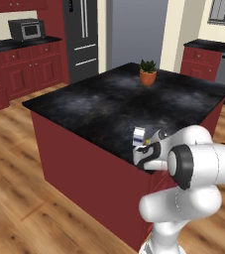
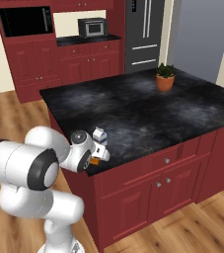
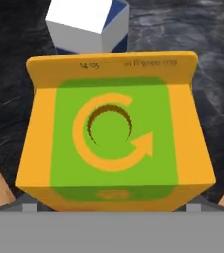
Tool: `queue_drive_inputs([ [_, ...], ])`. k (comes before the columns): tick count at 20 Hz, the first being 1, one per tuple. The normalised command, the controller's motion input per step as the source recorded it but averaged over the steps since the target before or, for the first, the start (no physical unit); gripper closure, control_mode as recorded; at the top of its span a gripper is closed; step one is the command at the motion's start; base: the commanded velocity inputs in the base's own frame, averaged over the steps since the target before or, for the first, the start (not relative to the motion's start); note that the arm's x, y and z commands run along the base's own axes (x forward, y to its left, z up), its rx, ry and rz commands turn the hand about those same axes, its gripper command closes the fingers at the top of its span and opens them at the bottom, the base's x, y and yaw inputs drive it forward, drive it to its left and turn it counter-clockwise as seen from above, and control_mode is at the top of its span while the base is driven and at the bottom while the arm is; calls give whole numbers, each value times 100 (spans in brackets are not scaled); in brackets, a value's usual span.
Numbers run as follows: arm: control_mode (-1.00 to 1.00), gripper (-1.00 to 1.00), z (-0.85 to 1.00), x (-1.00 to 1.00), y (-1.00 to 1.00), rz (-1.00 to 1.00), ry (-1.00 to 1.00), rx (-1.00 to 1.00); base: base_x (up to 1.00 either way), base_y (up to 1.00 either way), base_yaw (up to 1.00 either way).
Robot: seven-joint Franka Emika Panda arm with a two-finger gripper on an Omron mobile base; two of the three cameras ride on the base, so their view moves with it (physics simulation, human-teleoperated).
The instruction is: Pick the bottled water, milk, boxed drink from the counter and place them in the open cabinet.
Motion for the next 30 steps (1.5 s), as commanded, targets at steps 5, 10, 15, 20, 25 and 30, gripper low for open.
queue_drive_inputs([
  [5, -100, -100, -15, 9, 0, 0, 0, 0, 0, 0, 0],
  [10, -100, -100, -3, 2, 0, 0, -3, 0, 0, 0, 0],
  [15, -100, 100, 1, 1, 0, 0, -4, 0, 0, 0, 0],
  [20, -100, 100, 1, 0, -2, 0, 0, 0, 0, 0, 0],
  [25, -100, 100, 0, 0, -5, 0, 2, 0, 0, 0, 0],
  [30, -100, 100, 23, -21, 0, 0, -9, 0, 0, 0, 0],
])
